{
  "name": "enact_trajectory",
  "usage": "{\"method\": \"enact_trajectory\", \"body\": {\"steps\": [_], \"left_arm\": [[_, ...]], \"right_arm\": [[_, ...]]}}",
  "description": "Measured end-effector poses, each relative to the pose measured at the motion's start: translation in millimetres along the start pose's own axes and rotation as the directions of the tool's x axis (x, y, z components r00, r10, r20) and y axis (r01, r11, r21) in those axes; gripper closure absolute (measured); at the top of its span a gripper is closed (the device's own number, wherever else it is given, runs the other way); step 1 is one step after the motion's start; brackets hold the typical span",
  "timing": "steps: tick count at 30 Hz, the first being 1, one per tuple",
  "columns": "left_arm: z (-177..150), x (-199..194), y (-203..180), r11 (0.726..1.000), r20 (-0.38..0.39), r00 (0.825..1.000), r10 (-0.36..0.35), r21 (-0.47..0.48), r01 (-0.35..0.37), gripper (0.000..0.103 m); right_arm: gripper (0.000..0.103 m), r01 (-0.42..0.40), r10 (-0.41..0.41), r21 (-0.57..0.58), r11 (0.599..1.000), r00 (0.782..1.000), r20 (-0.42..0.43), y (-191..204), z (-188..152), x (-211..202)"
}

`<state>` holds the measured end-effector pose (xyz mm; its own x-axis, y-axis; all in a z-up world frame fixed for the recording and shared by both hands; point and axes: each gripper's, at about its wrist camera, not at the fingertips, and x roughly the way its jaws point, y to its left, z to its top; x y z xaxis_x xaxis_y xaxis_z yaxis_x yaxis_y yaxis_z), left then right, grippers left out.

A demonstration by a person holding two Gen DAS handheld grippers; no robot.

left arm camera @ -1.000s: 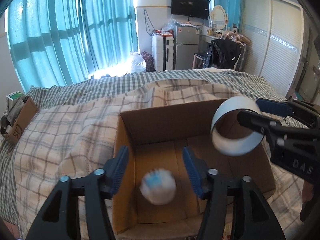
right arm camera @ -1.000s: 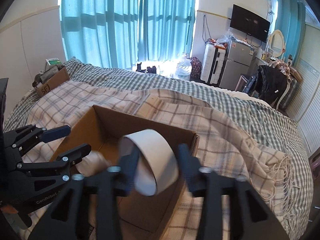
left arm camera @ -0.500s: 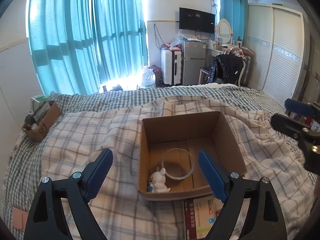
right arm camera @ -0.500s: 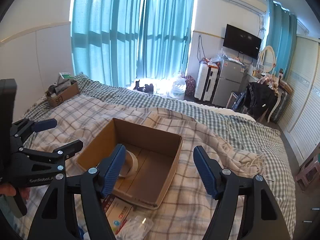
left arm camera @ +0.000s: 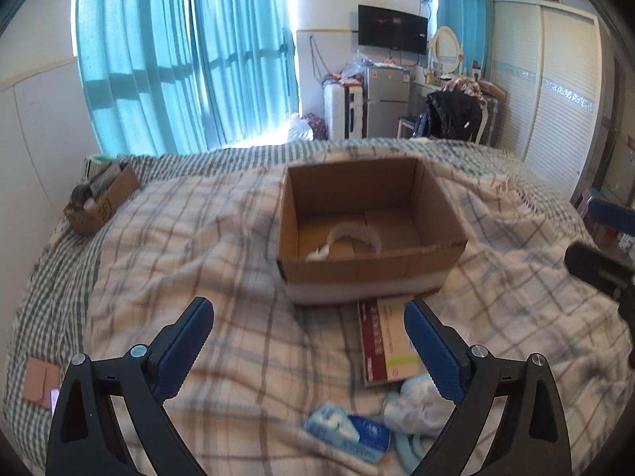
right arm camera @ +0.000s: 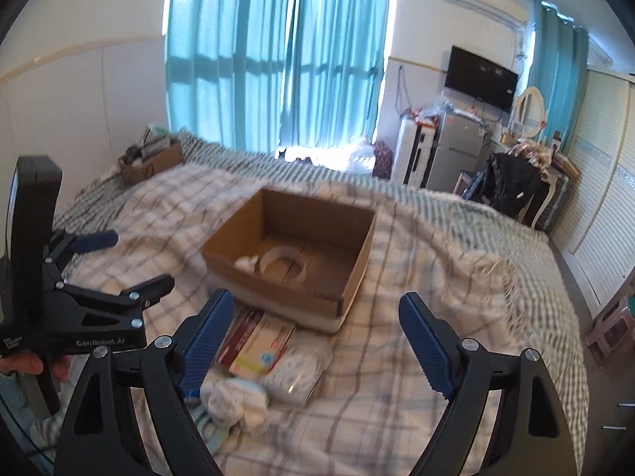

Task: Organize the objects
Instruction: 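Grasp the white cloth with the right gripper while the left gripper grasps the wet-wipe pack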

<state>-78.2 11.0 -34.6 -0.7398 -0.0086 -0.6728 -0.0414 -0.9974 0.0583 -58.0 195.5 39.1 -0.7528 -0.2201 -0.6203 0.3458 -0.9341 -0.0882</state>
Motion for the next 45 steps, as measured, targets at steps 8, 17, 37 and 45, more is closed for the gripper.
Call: {"method": "enact_trajectory", "body": {"steps": [8,17,37,45], "left_arm": [[-59.4,19.1,14.1,0.997,-0.074,0.995,0.062,-0.031,-0.064,0.004],[-76.0,26.8,14.4,0.999,-0.124,0.992,-0.013,-0.041,0.008,0.004],[-101.7,52.0,-36.6,0.977,-0.291,0.949,-0.121,0.131,0.165,0.030],[-92.1,29.4,-30.4,0.980,-0.200,0.967,-0.158,0.087,0.178,0.042]], "right_arm": [[0.018,-0.073,0.073,0.006,0.997,0.976,-0.203,37.1,-70.5,62.7],[0.085,-0.141,0.129,-0.015,0.990,0.938,-0.323,55.9,-94.8,96.9],[0.085,-0.126,0.138,0.071,0.990,0.968,-0.208,21.9,-84.8,65.8],[0.085,-0.107,0.120,0.078,0.991,0.976,-0.180,18.3,-86.4,45.5]]}}
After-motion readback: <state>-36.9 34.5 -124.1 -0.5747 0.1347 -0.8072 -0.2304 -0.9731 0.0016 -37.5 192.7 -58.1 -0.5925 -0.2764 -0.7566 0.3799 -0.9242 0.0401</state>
